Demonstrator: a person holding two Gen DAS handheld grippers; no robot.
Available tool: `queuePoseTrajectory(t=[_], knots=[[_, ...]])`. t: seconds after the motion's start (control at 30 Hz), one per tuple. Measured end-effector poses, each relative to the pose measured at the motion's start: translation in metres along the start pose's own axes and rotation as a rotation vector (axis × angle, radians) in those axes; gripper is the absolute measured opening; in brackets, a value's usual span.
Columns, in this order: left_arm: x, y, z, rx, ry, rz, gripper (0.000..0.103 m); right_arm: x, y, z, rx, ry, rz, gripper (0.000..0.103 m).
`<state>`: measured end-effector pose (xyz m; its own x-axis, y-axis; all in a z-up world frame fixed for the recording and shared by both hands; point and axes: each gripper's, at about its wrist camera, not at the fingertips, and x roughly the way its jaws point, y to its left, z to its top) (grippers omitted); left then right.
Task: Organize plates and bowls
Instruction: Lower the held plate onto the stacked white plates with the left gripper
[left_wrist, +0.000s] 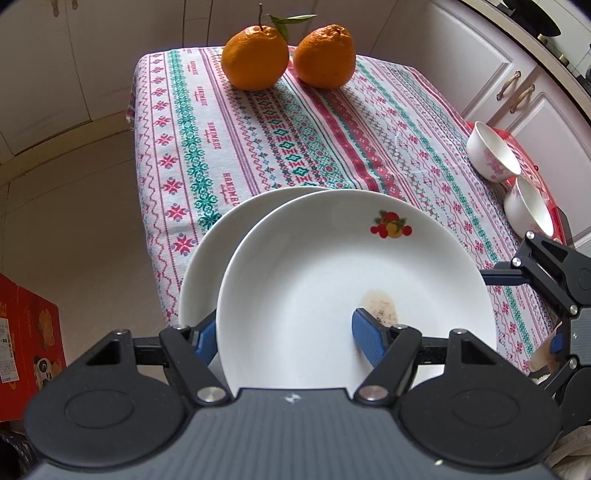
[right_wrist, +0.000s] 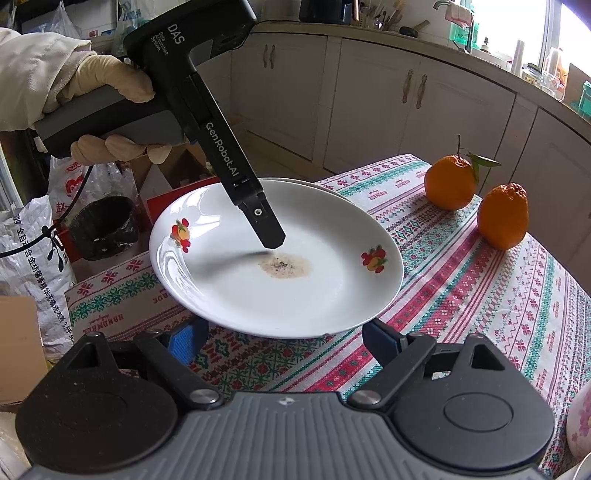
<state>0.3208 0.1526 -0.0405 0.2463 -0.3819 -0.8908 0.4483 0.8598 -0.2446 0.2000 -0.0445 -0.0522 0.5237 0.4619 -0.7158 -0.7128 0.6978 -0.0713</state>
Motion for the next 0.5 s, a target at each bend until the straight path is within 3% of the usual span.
queuePoseTrajectory(t=[0.5], knots=[[-0.0094, 0.0027, -0.0052, -0.022, -0.011, 0.010, 0.072, 0.0044, -0.0052, -0.0005, 0.033, -0.012, 0.048, 0.093]])
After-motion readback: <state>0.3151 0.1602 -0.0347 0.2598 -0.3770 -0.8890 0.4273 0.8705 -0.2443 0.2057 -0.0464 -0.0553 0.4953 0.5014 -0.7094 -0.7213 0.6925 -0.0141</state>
